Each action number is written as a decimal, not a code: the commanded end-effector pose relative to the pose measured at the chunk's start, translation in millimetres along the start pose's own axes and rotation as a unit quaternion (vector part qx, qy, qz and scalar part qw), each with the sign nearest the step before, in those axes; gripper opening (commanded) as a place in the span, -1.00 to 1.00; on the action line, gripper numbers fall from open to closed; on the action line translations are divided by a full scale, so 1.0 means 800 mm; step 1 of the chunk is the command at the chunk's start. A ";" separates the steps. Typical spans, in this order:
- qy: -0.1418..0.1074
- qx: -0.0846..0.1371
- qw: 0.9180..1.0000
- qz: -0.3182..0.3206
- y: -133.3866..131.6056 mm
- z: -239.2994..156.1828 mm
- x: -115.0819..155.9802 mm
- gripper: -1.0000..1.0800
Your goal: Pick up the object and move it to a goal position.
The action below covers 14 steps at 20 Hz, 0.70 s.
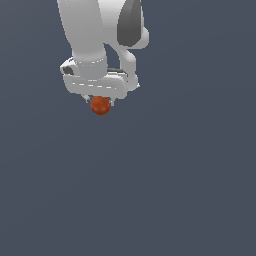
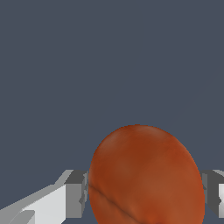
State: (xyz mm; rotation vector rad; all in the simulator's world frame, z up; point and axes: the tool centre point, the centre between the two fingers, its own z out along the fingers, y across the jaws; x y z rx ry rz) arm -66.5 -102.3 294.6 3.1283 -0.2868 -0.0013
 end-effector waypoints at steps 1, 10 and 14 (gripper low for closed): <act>0.001 0.000 1.000 0.000 0.001 -0.035 -0.001 -1.00; 0.001 0.000 1.000 0.000 0.005 -0.152 -0.003 -1.00; 0.000 0.000 1.000 0.000 0.006 -0.194 -0.003 -1.00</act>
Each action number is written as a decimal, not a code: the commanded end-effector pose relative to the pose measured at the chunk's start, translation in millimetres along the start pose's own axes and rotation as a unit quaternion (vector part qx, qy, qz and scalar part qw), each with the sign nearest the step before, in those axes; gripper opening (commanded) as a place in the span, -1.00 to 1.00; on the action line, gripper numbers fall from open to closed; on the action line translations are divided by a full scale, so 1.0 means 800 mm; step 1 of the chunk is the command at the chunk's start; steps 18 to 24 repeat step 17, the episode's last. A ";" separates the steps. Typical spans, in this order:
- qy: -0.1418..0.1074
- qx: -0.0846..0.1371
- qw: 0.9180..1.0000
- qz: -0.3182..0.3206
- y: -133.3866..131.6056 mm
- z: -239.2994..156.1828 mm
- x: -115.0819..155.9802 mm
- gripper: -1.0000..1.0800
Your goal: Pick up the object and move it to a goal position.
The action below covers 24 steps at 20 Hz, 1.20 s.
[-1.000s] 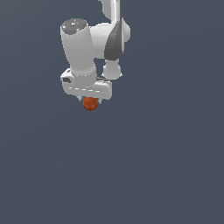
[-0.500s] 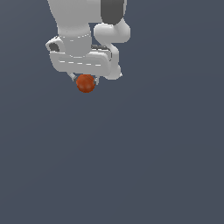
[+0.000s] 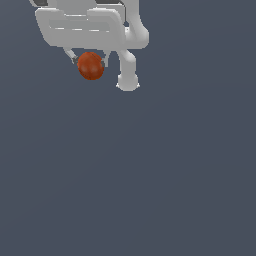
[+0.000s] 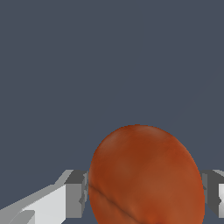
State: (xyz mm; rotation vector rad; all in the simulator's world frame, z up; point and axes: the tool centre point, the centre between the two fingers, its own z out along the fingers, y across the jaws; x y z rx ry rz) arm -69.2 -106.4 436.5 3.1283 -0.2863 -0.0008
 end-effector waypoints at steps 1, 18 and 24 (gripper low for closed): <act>0.000 0.000 1.000 0.000 0.001 -0.026 0.000 -1.00; 0.000 0.000 1.000 0.000 0.003 -0.087 0.004 -1.00; 0.000 0.000 1.000 0.000 0.003 -0.087 0.004 -1.00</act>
